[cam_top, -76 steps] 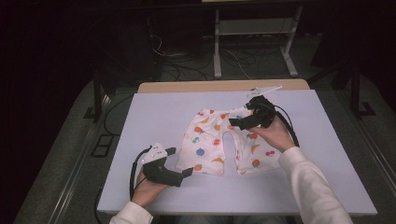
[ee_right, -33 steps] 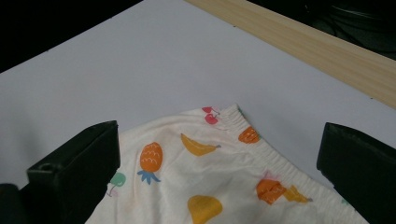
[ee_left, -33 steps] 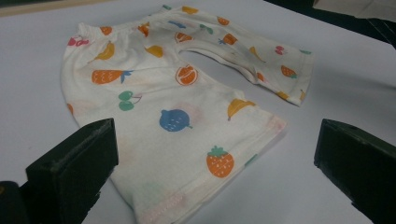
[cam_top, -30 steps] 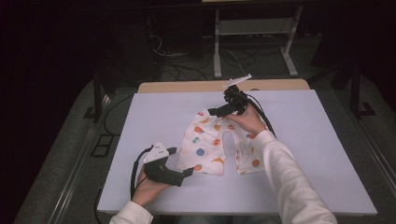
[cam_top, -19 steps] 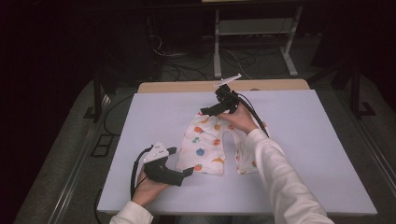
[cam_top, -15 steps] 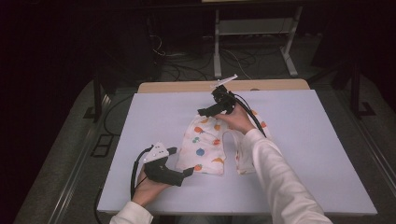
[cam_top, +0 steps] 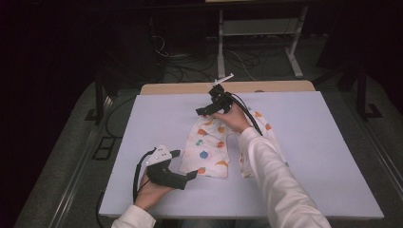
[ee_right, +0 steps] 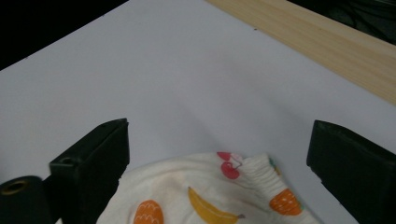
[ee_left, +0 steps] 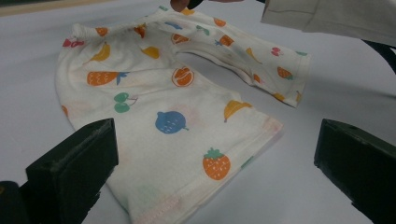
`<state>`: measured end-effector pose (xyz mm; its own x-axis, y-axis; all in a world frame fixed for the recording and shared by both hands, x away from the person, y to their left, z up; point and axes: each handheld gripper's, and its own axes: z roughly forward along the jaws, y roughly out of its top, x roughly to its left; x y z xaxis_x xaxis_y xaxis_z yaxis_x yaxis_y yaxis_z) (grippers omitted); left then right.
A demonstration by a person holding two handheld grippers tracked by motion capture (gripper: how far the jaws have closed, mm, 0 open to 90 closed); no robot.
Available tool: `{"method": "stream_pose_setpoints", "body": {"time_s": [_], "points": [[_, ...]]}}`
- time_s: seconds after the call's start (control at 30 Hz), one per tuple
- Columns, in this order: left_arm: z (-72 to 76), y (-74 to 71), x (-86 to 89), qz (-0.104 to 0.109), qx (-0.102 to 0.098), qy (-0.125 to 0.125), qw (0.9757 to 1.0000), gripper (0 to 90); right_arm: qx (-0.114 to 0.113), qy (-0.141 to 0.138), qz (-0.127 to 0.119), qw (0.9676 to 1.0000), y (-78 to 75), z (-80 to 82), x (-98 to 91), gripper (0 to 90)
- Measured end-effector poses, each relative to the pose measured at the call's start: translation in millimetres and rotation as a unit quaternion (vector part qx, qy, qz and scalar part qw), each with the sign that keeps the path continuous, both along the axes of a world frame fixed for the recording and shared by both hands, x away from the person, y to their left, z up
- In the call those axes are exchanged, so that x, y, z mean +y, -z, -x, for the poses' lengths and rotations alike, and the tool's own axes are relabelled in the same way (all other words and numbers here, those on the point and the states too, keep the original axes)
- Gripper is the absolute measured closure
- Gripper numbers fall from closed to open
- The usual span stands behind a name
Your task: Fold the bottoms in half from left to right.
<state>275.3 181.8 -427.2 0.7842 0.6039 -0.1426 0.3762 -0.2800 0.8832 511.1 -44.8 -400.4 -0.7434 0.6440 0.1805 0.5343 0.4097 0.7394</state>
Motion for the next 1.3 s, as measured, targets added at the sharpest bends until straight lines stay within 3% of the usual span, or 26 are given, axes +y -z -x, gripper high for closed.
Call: {"method": "stream_pose_setpoints", "body": {"time_s": [0.1, 0.23, 0.5, 0.73, 0.9, 1.0, 1.17, 1.3], "points": [[0.1, -0.1, 0.0, 0.000, 0.000, 0.001, 1.0000, 0.0, -0.004, 0.010, -0.002, 0.9999, 0.0, -4.2, -1.3, 9.8], [0.0, 0.1, -0.2, 0.001, 0.001, 0.002, 1.0000, 0.0, 0.011, 0.018, 0.000, 0.9998, 1.7, -12.7, -0.1, 13.5], [-0.1, 0.0, -0.1, 0.002, 0.001, 0.003, 1.0000, 0.0, 0.014, 0.028, 0.008, 0.9995, 7.2, -19.1, 7.8, 20.5], [0.0, 0.4, -0.7, 0.003, 0.002, 0.004, 1.0000, 0.0, 0.033, 0.051, 0.027, 0.9978, 21.4, -24.5, 6.9, 36.4], [-0.3, 0.3, -0.1, 0.006, 0.003, 0.002, 1.0000, 0.0, 0.053, 0.048, 0.031, 0.9970, 27.0, -25.4, 7.9, 48.4], [-1.0, 0.6, 1.0, 0.013, 0.007, 0.000, 0.9999, 0.0, 0.056, 0.055, 0.036, 0.9962, 28.2, -25.6, 8.6, 53.5], [-1.6, 1.0, 2.2, 0.020, 0.010, -0.004, 0.9997, 0.0, 0.064, 0.065, 0.046, 0.9948, 27.2, -24.2, 8.9, 71.2], [-1.9, 1.3, 2.8, 0.021, 0.013, -0.006, 0.9997, 0.0, 0.065, 0.071, 0.053, 0.9940, 26.3, -24.1, 9.8, 75.9]]}}
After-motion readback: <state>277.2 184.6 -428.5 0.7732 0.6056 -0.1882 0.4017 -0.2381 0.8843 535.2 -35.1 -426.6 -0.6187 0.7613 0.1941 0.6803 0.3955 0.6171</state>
